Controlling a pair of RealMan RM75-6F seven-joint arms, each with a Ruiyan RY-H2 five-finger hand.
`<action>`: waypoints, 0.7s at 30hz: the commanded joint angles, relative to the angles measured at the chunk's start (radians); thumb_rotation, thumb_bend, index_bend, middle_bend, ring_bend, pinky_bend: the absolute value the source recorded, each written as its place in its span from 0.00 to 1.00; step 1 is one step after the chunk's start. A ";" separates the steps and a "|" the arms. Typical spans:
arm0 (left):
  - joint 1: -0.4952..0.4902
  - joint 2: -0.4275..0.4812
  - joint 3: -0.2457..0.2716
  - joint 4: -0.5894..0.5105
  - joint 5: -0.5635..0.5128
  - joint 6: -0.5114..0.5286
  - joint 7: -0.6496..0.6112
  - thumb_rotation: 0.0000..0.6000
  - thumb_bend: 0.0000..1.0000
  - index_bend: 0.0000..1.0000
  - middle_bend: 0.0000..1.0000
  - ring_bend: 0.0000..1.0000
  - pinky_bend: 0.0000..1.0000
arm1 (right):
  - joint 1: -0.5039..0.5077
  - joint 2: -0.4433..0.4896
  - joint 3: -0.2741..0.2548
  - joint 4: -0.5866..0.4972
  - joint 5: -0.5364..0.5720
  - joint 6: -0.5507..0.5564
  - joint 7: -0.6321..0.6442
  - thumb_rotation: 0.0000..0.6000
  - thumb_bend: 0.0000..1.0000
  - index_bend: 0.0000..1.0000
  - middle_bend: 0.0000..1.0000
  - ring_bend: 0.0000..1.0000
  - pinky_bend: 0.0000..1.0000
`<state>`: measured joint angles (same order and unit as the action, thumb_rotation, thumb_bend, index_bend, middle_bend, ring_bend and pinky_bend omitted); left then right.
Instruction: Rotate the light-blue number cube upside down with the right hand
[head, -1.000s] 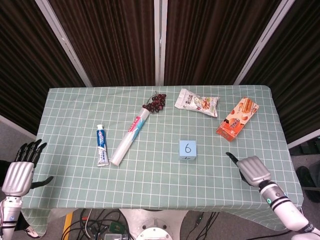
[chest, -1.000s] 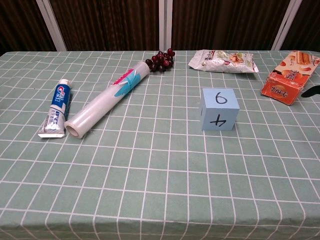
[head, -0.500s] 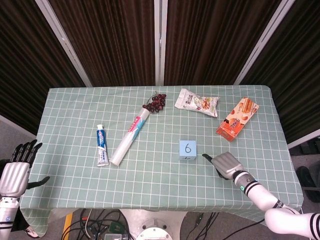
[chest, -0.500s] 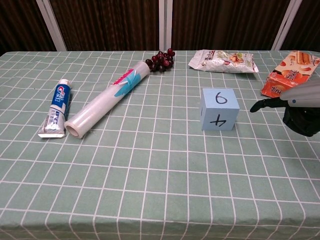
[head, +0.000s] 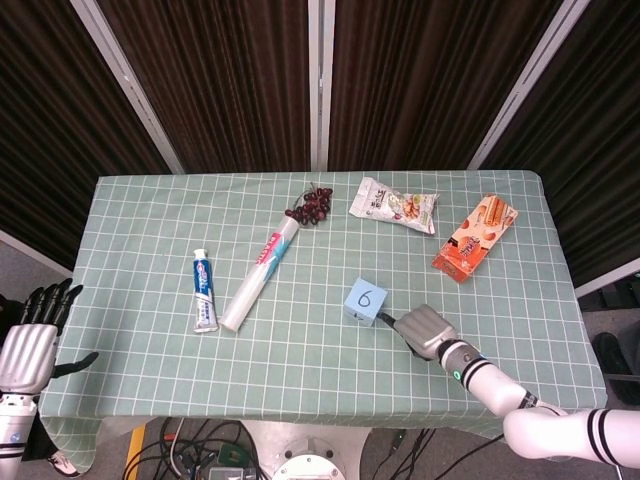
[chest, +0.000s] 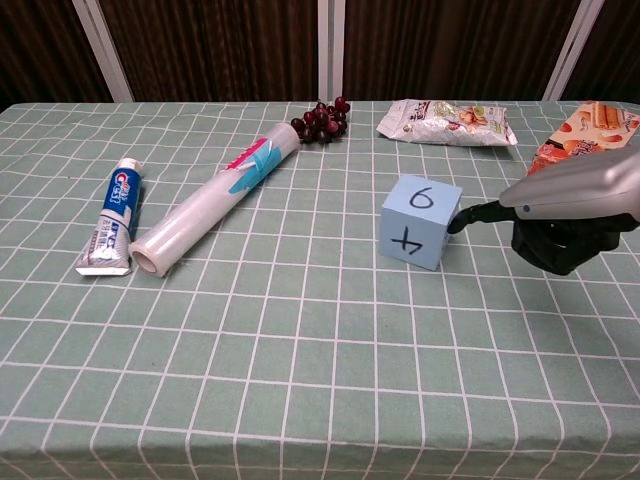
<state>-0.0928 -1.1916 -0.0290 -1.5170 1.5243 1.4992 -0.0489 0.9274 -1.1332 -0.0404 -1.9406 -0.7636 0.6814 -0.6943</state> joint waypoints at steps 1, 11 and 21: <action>0.002 0.001 -0.001 0.000 -0.002 0.002 -0.002 1.00 0.00 0.07 0.00 0.00 0.00 | 0.045 -0.020 -0.004 -0.014 0.034 0.006 -0.015 1.00 1.00 0.00 0.92 0.82 0.72; 0.012 0.008 -0.002 0.010 -0.008 0.013 -0.020 1.00 0.00 0.07 0.00 0.00 0.00 | 0.227 -0.094 -0.014 0.003 0.209 0.001 -0.061 1.00 1.00 0.00 0.92 0.82 0.72; 0.022 0.013 -0.003 0.022 -0.011 0.022 -0.043 1.00 0.00 0.07 0.00 0.00 0.00 | 0.449 -0.151 -0.040 0.027 0.441 0.012 -0.117 1.00 1.00 0.00 0.92 0.82 0.72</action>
<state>-0.0715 -1.1784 -0.0320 -1.4958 1.5131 1.5211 -0.0913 1.3223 -1.2631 -0.0653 -1.9299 -0.3890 0.6939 -0.7893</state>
